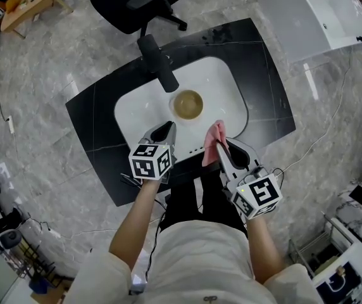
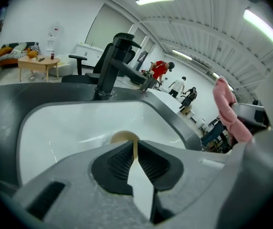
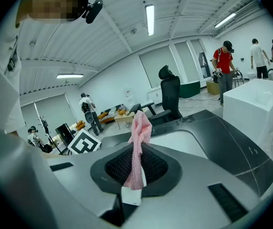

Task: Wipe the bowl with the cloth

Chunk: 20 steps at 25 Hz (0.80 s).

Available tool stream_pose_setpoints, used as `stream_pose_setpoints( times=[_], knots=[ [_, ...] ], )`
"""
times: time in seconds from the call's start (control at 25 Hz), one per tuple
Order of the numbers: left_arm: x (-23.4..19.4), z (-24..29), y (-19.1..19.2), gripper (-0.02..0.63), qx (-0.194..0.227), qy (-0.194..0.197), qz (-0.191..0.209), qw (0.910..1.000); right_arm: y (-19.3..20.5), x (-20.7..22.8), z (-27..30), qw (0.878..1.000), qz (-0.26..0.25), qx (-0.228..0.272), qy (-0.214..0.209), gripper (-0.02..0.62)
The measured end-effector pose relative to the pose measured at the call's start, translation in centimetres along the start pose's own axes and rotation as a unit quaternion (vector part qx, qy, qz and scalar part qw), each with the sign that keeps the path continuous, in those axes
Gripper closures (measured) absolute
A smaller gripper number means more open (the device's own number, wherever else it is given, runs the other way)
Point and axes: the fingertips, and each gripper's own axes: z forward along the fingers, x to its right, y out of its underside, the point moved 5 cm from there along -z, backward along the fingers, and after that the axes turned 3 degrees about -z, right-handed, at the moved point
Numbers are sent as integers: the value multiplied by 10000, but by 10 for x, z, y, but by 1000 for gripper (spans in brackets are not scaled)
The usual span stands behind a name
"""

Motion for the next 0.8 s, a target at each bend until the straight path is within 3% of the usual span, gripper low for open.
stream_pose_setpoints(
  times=[0.2,0.8],
  knots=[
    [-12,22,9,500,-207,-75,-315,9993,6,7,2,9999,92,-38,28,566],
    [-48,70,37,483,-582,-125,-1356,9890,16,19,11,9995,265,-139,57,566]
  ],
)
